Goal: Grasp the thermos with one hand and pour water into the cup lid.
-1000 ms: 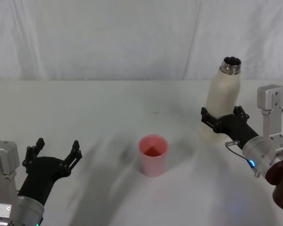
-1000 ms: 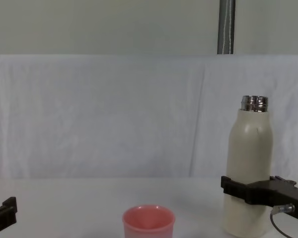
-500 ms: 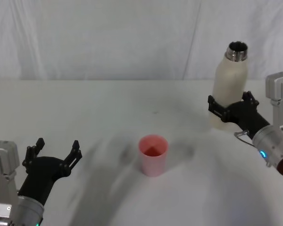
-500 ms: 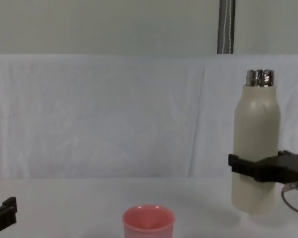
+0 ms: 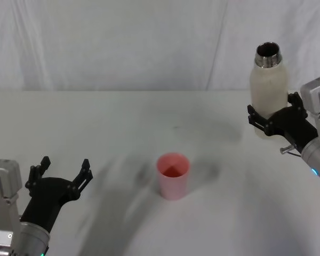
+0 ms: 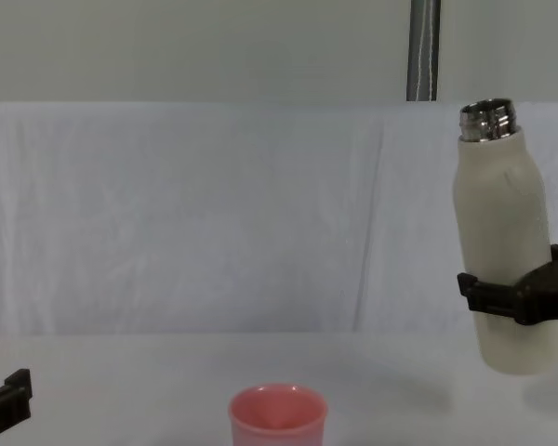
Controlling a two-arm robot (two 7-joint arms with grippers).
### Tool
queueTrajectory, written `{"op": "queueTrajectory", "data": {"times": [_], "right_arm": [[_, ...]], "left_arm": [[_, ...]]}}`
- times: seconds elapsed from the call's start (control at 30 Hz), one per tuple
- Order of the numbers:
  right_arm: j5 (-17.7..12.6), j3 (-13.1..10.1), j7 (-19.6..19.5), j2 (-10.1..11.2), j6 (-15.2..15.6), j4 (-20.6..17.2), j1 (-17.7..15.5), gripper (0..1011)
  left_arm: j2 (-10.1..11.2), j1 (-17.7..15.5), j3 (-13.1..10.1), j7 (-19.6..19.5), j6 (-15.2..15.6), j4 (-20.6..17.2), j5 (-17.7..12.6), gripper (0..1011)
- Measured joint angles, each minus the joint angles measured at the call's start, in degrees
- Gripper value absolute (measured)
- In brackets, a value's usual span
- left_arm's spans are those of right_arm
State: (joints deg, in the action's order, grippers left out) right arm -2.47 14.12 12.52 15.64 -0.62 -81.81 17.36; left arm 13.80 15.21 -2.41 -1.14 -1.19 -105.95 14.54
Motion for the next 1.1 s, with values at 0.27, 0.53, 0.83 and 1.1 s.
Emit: {"op": "queueTrajectory", "data": {"times": [0.27, 0.53, 0.83, 1.1], "right_arm": [[2.4, -0.3, -0.1, 0.6, 0.3, -1.9, -1.4, 959], [5.9, -0.2, -0.4, 1.8, 0.3, -4.3, -2.9, 959], [15.6, 2.0, -2.1, 4.4, -0.8, -6.6, -4.3, 959], [24.5, 5.3, -2.6, 6.4, -1.7, -6.6, -4.4, 959]], "left_arm": [[0.0, 0.0, 0.0, 0.0, 0.0, 0.0, 0.0, 1001], [0.0, 0.0, 0.0, 0.0, 0.0, 0.0, 0.0, 1001], [0.0, 0.0, 0.0, 0.0, 0.0, 0.0, 0.0, 1001], [0.0, 0.0, 0.0, 0.0, 0.0, 0.0, 0.0, 1001]]}}
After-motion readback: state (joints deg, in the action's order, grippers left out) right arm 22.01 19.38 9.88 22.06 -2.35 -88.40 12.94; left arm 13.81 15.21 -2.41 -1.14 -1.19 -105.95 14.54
